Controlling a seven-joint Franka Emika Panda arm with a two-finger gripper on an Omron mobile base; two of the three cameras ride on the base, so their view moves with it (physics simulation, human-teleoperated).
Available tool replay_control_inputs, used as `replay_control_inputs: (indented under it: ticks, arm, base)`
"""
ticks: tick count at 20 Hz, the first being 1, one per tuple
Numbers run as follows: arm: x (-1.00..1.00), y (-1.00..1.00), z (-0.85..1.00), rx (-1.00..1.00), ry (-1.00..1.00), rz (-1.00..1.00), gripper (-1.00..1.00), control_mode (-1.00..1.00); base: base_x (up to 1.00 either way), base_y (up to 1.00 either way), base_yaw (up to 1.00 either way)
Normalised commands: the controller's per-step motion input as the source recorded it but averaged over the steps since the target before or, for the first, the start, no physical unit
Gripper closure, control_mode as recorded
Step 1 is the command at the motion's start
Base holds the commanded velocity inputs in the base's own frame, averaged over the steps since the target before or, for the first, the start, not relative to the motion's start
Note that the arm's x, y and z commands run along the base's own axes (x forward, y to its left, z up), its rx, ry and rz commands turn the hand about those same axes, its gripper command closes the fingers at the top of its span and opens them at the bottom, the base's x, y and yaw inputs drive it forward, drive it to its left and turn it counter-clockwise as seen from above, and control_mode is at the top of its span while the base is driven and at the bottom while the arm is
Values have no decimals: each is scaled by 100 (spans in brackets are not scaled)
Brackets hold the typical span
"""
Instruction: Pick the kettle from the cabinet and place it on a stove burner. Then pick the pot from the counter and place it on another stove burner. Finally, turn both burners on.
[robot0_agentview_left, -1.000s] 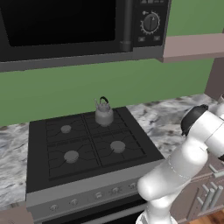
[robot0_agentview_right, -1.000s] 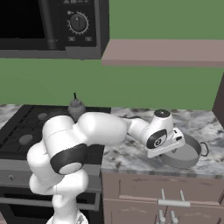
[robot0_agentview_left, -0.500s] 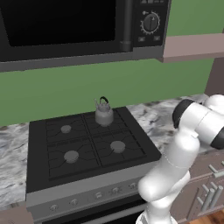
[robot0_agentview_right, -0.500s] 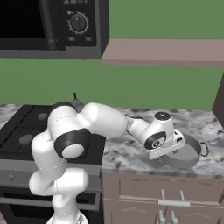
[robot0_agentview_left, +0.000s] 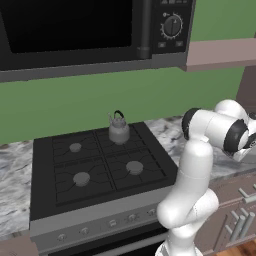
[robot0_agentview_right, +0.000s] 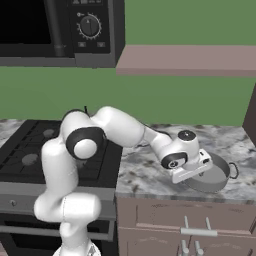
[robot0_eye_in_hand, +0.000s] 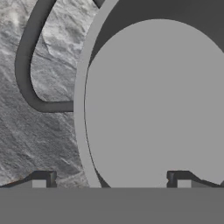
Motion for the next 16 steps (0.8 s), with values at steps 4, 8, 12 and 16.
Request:
replay_control_inputs:
  ticks: [4, 8, 12, 16]
  arm:
    - [11, 0, -4, 0, 0, 1, -100, -100]
    - [8, 0, -7, 0, 0, 1, -100, -100]
    - [0, 0, -15, 0, 0, 0, 100, -100]
    - [0, 0, -6, 0, 0, 0, 100, -100]
  base:
    - [0, 0, 0]
    - [0, 0, 0]
    - [0, 0, 0]
    - [0, 0, 0]
